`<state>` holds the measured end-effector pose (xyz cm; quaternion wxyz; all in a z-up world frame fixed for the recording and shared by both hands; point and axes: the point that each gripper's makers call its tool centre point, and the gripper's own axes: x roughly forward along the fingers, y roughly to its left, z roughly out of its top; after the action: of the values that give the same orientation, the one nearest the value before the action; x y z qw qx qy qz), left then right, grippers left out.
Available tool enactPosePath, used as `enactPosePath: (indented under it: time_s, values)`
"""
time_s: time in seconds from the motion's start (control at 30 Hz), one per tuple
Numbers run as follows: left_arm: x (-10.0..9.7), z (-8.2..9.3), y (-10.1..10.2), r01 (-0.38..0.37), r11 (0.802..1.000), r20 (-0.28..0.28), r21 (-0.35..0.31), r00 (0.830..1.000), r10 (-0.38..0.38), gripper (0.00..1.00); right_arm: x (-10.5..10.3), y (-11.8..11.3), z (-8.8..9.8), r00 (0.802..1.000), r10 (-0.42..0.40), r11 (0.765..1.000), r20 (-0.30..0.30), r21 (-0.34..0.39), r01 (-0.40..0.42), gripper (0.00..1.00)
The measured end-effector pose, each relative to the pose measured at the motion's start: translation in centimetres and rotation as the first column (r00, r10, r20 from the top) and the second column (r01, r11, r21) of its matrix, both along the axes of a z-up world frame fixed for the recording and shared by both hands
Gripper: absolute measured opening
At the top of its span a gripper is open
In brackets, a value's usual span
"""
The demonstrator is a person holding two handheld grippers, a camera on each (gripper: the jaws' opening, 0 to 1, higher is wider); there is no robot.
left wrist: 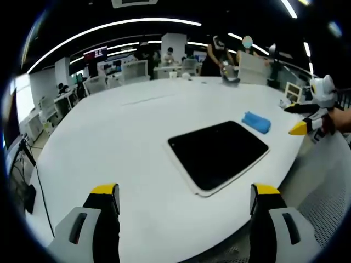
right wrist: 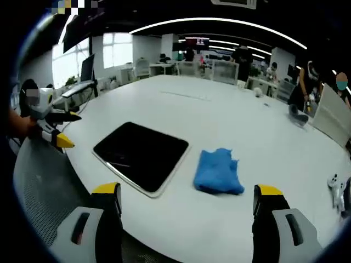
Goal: Wipe the mirror surface with the cleaning cloth until all visible marks leave the cleaned area.
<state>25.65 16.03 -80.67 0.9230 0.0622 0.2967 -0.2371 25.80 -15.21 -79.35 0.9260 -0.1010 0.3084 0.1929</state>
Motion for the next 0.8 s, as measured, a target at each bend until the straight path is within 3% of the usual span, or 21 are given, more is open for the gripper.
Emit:
enactPosePath:
  time_s: [0.03, 0.3, 0.8]
  values:
    - [-0.27, -0.22, -0.09, 0.003, 1.000, -0.024, 0.008, 1.000, -0.003, 1.00, -0.01, -0.02, 0.02, 1.000, 0.006, 1.000, 0.001, -0.006, -0.006, 1.00]
    - [0.11, 0.39, 0.15, -0.019, 1.000, 0.006, -0.004, 1.000, 0.019, 1.00, 0.21, -0.09, 0.09, 1.000, 0.001, 1.000, -0.004, 0.016, -0.001, 1.00]
    - [0.20, 0.43, 0.14, -0.038, 0.999, -0.001, -0.013, 0.999, 0.038, 1.00, 0.68, -0.56, 0.00, 1.000, -0.011, 1.000, -0.010, 0.020, 0.012, 1.00]
